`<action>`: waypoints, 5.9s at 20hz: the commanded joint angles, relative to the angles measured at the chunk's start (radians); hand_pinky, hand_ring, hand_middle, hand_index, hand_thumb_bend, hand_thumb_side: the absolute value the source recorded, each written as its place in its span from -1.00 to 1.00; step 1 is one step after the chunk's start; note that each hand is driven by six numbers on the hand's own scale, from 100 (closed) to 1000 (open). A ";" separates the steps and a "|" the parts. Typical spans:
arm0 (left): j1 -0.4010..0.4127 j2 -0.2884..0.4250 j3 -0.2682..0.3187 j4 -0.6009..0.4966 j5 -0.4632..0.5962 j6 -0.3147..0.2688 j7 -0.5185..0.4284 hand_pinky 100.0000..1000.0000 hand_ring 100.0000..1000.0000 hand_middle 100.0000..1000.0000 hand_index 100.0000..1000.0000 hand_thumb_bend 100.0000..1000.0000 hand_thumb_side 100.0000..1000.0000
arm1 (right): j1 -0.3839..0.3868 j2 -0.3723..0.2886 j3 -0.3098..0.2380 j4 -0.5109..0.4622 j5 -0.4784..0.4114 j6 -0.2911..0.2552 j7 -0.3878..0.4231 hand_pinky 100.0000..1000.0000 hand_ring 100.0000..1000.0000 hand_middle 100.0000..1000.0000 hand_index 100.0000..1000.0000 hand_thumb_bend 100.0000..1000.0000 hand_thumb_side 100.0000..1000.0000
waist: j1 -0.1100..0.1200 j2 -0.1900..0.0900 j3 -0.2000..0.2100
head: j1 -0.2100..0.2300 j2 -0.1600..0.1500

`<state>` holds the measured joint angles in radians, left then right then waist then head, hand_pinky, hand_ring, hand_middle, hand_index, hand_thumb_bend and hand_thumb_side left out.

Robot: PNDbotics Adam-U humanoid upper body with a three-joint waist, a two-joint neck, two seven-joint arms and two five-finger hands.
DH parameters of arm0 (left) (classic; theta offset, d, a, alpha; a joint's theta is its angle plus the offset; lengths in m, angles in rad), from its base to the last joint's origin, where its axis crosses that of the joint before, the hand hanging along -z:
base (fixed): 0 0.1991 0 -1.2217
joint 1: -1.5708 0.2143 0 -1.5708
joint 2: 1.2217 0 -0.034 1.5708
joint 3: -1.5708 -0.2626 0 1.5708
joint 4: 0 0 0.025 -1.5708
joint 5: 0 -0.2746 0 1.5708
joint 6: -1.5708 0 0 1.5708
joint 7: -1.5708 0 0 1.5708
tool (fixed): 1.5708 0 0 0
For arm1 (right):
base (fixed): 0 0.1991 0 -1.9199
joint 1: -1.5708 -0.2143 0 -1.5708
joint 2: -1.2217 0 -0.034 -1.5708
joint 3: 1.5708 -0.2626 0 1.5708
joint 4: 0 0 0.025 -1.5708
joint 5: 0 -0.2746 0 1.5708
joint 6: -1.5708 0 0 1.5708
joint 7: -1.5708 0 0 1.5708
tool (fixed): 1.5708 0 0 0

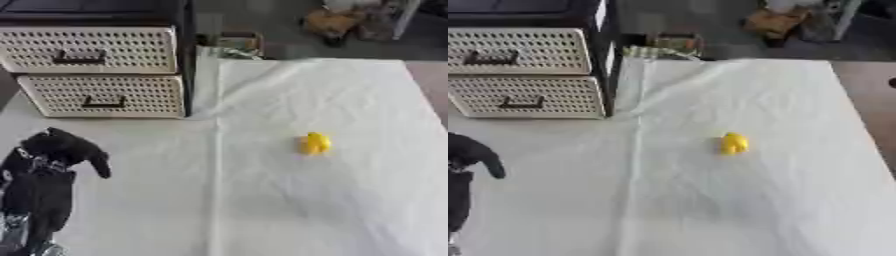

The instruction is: Pick up objects from table and place into drawer.

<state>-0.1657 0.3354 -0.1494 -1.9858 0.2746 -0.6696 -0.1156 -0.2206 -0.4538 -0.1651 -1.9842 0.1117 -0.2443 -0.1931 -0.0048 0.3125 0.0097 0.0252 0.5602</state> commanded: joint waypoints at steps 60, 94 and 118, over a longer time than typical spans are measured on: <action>-0.250 0.922 0.151 -0.014 -0.284 0.311 -0.102 -1.00 -1.00 -1.00 0.71 -0.99 -0.32 | -0.026 -0.095 0.020 -0.016 -0.004 -0.019 -0.001 0.52 0.22 -0.42 0.65 -0.27 0.95 | 0.037 -0.028 -0.019 | 0.068 -0.071; -0.379 0.839 0.085 0.083 -0.580 0.690 -0.304 -1.00 -1.00 -1.00 0.60 -0.99 -0.32 | -0.045 -0.097 0.024 -0.016 -0.003 -0.022 0.004 0.52 0.21 -0.44 0.63 -0.27 0.92 | 0.049 0.007 -0.044 | 0.097 -0.107; -0.411 0.797 0.101 0.220 -0.582 0.754 -0.278 -1.00 -1.00 -1.00 0.62 -0.99 -0.32 | -0.053 -0.092 0.018 -0.016 0.012 -0.032 0.001 0.53 0.21 -0.47 0.62 -0.26 0.89 | 0.051 0.056 -0.062 | 0.116 -0.143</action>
<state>-0.5629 1.1072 -0.0702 -1.7658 -0.3115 0.0797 -0.3976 -0.2641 -0.5185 -0.1376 -1.9842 0.1175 -0.2726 -0.1936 0.0468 0.3850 -0.0530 0.1383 0.4294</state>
